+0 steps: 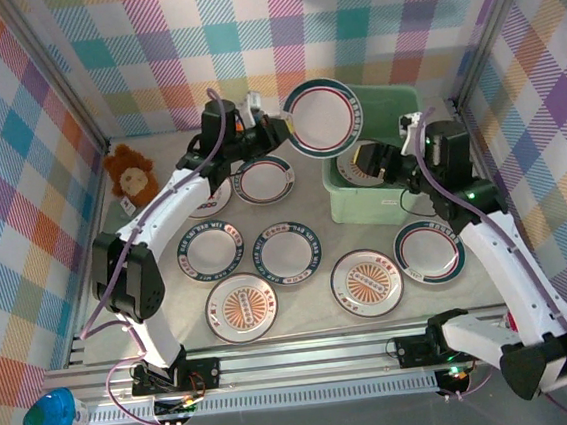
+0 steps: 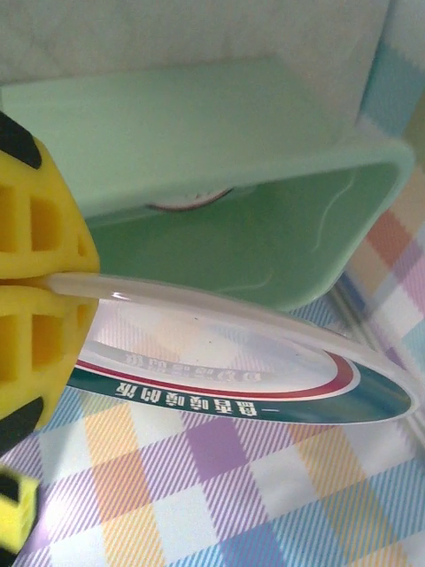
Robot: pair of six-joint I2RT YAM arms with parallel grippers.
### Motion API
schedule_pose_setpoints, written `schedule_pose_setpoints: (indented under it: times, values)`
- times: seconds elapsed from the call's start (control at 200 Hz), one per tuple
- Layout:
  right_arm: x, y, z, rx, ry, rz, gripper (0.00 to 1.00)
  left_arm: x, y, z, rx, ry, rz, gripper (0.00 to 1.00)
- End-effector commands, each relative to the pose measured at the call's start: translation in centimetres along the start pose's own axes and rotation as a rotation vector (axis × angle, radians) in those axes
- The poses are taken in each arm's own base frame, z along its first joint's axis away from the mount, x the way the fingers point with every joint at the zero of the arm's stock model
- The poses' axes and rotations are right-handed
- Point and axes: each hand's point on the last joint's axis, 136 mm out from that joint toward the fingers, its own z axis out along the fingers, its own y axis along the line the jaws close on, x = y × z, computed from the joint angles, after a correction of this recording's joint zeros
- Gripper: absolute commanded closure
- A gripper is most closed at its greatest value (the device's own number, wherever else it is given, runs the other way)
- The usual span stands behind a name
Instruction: Place the plates into the plastic bin on the countertop
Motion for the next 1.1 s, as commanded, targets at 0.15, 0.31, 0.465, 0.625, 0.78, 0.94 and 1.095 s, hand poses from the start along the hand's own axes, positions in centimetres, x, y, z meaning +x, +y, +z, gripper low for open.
schedule_pose_setpoints:
  times: [0.15,0.31,0.465,0.625,0.78,0.94,1.095]
  values:
    - [-2.1,-0.6,0.8,0.017,-0.114,0.086,0.46,0.1,-5.8,0.1,0.158,-0.010,0.026,1.00]
    - [-2.1,-2.0,1.8,0.053,-0.139,0.143,0.50,0.6,-6.1,0.1,0.164,-0.007,0.017,1.00]
    - [-2.4,-3.4,2.1,0.093,-0.187,0.190,0.54,0.9,-6.5,0.0,0.171,-0.003,0.019,1.00]
    - [-2.6,-3.9,2.6,0.082,-0.229,0.233,0.57,1.7,-6.5,0.1,0.174,0.004,0.005,1.00]
    - [-2.6,-4.7,3.2,0.082,-0.256,0.293,0.66,2.3,-6.6,0.4,0.181,0.010,-0.003,1.00]
    - [-2.6,-5.0,3.3,0.075,-0.275,0.333,0.76,2.7,-6.4,0.6,0.174,0.021,-0.008,1.00]
    - [-2.5,-5.2,3.3,0.078,-0.274,0.354,0.88,2.9,-6.6,0.9,0.185,0.031,-0.016,1.00]
